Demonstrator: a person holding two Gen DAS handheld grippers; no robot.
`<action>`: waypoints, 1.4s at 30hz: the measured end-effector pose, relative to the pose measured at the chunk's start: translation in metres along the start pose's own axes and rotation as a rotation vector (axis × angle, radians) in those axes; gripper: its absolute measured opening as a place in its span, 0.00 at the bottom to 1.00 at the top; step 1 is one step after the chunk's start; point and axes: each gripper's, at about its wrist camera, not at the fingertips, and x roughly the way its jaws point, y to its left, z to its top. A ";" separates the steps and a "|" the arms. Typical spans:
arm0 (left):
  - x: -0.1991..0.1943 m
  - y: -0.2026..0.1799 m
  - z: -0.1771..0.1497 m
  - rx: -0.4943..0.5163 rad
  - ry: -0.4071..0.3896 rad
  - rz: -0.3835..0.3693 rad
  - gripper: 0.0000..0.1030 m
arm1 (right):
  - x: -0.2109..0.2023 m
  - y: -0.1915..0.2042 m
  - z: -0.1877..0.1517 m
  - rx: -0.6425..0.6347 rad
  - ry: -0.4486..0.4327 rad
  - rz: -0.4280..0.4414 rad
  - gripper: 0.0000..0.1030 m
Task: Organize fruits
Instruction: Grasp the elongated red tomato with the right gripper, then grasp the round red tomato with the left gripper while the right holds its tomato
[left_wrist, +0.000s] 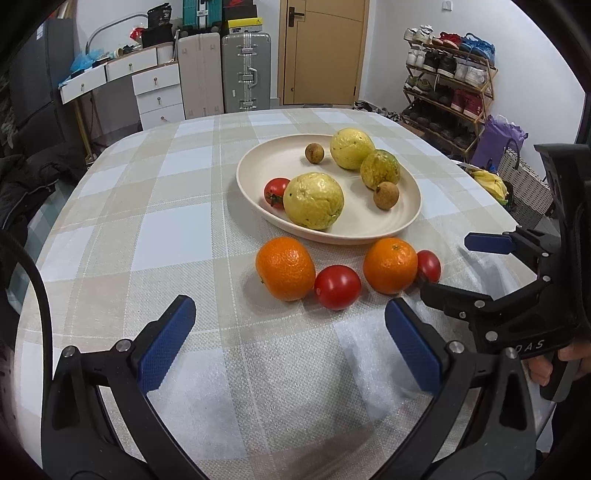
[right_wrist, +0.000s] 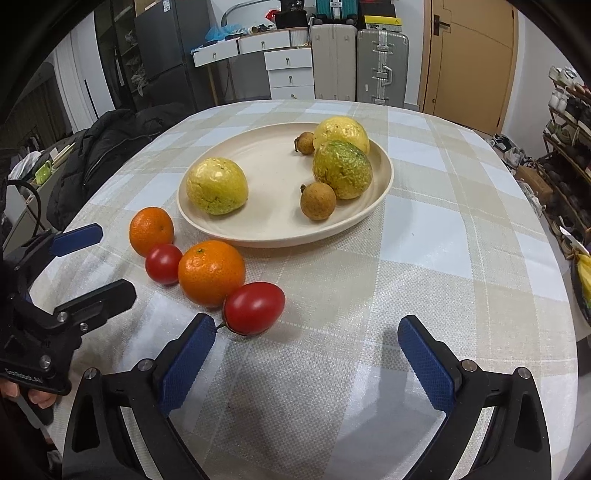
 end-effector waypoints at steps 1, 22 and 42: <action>0.000 0.000 0.000 0.002 0.002 0.000 0.99 | 0.000 0.001 0.000 -0.004 -0.001 0.008 0.94; 0.006 -0.007 -0.004 0.031 0.034 -0.009 0.99 | -0.007 0.029 -0.008 -0.123 -0.003 0.071 0.44; 0.002 -0.006 -0.004 0.024 0.039 -0.073 0.96 | -0.017 0.015 -0.004 -0.083 -0.036 0.091 0.32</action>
